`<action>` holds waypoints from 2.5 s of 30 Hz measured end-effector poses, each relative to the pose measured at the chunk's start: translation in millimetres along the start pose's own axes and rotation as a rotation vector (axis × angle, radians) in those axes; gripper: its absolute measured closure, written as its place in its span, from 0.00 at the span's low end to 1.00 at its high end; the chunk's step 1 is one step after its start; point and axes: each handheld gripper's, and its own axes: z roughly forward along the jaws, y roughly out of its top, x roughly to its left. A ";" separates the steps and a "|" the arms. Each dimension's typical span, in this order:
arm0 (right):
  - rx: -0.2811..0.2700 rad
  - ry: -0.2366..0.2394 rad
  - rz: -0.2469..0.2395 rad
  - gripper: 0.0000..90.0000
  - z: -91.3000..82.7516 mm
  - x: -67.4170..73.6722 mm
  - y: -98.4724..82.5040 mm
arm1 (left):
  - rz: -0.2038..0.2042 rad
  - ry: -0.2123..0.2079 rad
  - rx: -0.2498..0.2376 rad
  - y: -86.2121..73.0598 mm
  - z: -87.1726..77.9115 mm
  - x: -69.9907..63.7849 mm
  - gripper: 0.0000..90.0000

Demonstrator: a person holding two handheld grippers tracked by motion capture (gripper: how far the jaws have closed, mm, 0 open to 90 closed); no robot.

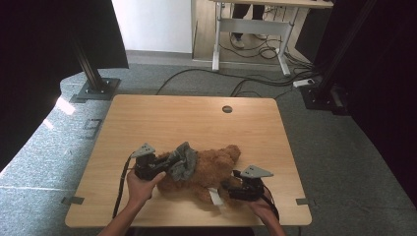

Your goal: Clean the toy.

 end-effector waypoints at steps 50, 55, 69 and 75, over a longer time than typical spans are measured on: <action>-0.108 -0.148 0.007 0.74 81.6 -12.9 57.4 | -0.038 0.027 -0.043 15.9 23.5 28.1 0.84; -0.136 -0.115 -0.054 0.74 72.8 -0.7 47.8 | -0.084 -0.044 -0.077 17.8 6.1 21.8 0.84; -0.194 -0.099 -0.174 0.74 46.6 32.5 15.3 | 0.056 -0.034 0.069 51.1 55.4 -28.7 0.83; -0.191 -0.085 -0.210 0.74 40.4 36.3 8.2 | 0.053 0.001 0.099 34.7 52.7 -15.1 0.84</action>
